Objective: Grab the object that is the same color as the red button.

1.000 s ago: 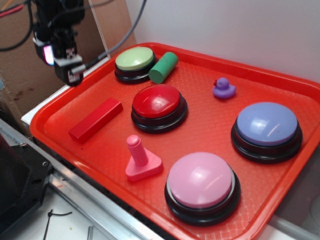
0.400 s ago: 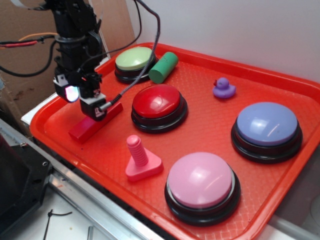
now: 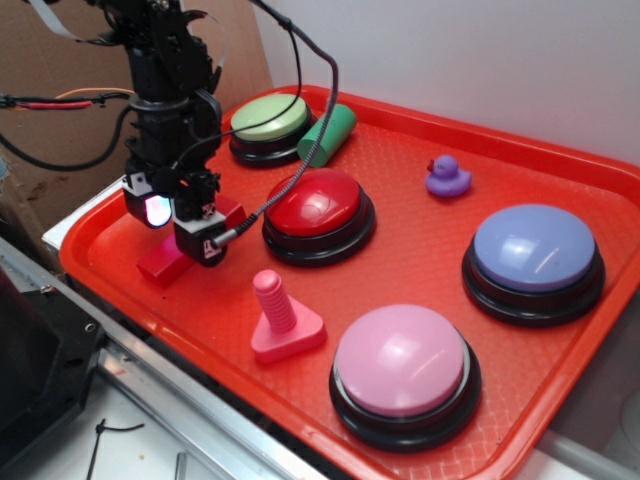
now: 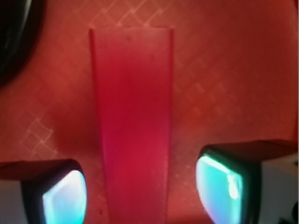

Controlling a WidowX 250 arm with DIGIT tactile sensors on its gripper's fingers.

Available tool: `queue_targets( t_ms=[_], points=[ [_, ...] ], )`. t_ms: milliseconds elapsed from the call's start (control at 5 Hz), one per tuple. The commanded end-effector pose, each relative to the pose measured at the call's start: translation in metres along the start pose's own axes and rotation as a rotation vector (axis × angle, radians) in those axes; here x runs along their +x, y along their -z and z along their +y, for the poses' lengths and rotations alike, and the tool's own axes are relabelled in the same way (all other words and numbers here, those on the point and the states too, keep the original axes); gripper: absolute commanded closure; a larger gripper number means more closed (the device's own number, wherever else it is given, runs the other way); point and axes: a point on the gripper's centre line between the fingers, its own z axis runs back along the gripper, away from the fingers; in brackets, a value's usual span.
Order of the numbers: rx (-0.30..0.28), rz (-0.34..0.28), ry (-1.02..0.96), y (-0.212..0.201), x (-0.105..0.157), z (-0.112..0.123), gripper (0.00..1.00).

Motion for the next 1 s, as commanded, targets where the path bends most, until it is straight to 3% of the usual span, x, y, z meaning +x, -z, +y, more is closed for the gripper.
queue_targets(
  t_ms=[0,200,400,600,800],
  points=[
    [0.048,0.042,-0.006,0.017,-0.001,0.005,0.50],
    [0.053,0.063,-0.011,0.026,-0.002,0.001,1.00],
    [0.035,0.057,0.033,0.018,-0.002,0.000,1.00],
    [0.001,-0.013,0.149,-0.032,-0.007,0.007,1.00],
    [-0.167,-0.210,-0.056,-0.075,-0.041,0.006,1.00]
  ],
)
